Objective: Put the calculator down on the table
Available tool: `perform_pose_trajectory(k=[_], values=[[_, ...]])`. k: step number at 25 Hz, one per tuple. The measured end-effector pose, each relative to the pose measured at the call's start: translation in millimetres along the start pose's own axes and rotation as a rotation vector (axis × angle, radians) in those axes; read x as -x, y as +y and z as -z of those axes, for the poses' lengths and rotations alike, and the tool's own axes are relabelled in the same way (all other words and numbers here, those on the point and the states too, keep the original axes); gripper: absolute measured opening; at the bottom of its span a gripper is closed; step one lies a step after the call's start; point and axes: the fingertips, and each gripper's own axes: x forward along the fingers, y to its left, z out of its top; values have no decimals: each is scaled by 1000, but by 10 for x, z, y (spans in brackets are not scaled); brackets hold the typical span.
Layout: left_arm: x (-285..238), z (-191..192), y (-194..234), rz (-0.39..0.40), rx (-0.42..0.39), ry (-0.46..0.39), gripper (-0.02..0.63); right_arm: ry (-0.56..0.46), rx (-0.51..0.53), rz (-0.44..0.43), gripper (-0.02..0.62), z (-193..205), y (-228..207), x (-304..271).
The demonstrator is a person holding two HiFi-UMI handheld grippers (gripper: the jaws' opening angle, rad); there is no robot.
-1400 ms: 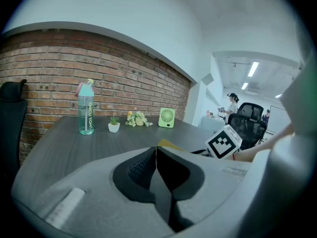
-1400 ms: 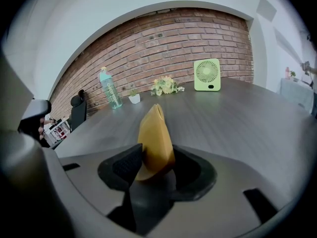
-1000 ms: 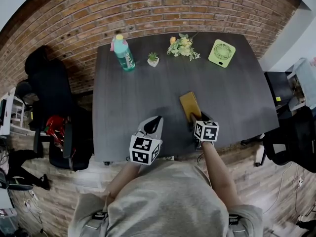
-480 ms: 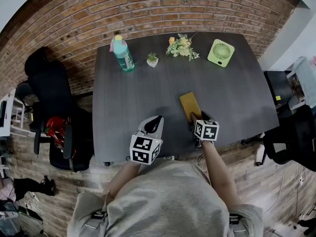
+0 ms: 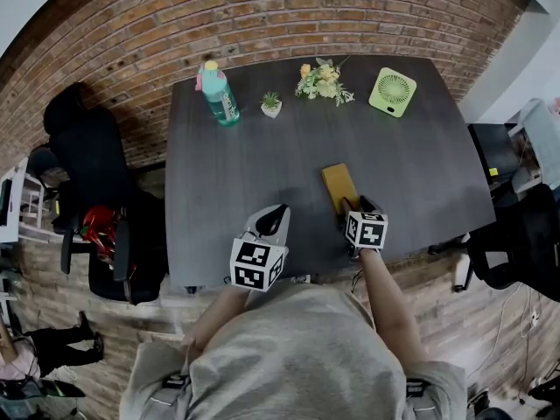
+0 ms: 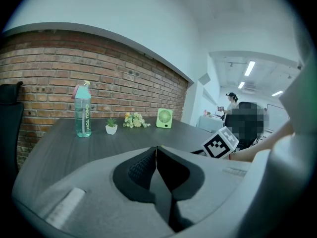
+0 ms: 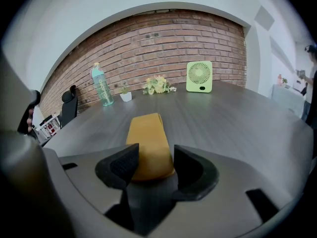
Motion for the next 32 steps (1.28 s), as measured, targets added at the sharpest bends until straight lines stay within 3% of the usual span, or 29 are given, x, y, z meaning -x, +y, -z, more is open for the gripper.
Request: perform_pose_trajectory(k=[14, 32], values=[[222, 9, 35, 7, -6, -8, 18, -20, -18, 30, 197, -33, 49, 128], [1030, 207, -85, 57, -18, -11, 18, -175, -39, 26, 65, 118, 896, 1196]])
